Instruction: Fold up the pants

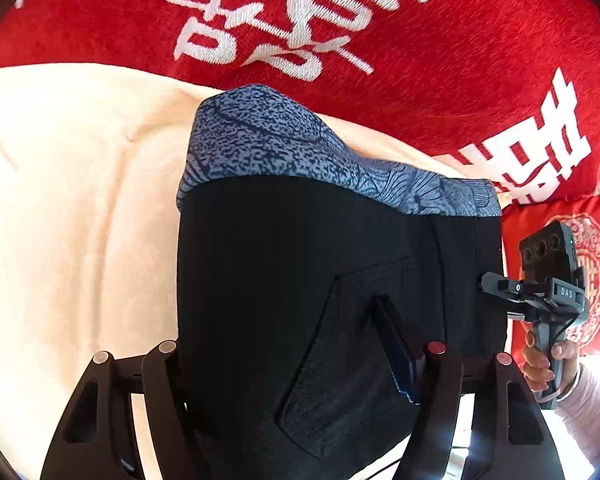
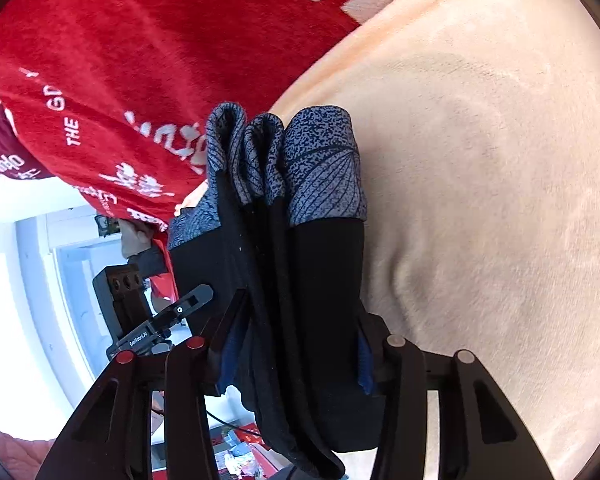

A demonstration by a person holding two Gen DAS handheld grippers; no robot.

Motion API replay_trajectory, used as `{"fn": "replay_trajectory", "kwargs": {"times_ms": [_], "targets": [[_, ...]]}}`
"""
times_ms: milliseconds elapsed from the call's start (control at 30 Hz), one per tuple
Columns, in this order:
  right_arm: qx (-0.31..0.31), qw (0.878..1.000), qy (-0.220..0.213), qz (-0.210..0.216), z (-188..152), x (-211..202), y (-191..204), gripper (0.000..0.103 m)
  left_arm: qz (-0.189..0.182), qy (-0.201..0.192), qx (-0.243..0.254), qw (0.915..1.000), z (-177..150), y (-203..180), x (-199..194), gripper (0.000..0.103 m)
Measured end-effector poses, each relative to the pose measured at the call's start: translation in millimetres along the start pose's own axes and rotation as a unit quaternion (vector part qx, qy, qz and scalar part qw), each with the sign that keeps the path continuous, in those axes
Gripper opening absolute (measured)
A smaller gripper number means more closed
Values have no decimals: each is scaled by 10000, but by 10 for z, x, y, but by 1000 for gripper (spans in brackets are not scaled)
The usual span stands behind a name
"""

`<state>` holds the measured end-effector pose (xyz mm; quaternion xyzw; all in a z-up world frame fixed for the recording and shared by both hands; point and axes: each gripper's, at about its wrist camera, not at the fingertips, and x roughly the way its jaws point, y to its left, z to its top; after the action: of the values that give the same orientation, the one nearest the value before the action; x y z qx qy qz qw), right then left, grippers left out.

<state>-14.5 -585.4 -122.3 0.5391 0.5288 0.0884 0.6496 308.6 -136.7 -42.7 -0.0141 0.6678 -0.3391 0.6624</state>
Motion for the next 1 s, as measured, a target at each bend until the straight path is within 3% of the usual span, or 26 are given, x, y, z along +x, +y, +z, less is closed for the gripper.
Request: {"fn": "replay_trajectory", "kwargs": {"times_ms": [300, 567, 700, 733, 833, 1000], "targets": [[109, 9994, -195, 254, -635, -82, 320, 50, -10, 62, 417, 9991, -373, -81, -530, 72], [497, 9978, -357, 253, -1281, 293, 328, 50, 81, 158, 299, 9994, -763, 346, -679, 72], [681, 9963, -276, -438, -1360, 517, 137, 58, 749, 272, 251, 9965, -906, 674, -468, 72], [689, 9955, -287, -589, -1369, 553, 120, 61, 866, 269, 257, 9956, -935, 736, -422, 80], [649, 9921, -472, -960, -1397, 520, 159, 74, 897, 100, 231, 9956, -994, 860, -502, 85], [583, 9769, -810, -1887, -1519, 274, 310, 74, 1291, -50, 455, 9906, -1047, 827, -721, 85]]}}
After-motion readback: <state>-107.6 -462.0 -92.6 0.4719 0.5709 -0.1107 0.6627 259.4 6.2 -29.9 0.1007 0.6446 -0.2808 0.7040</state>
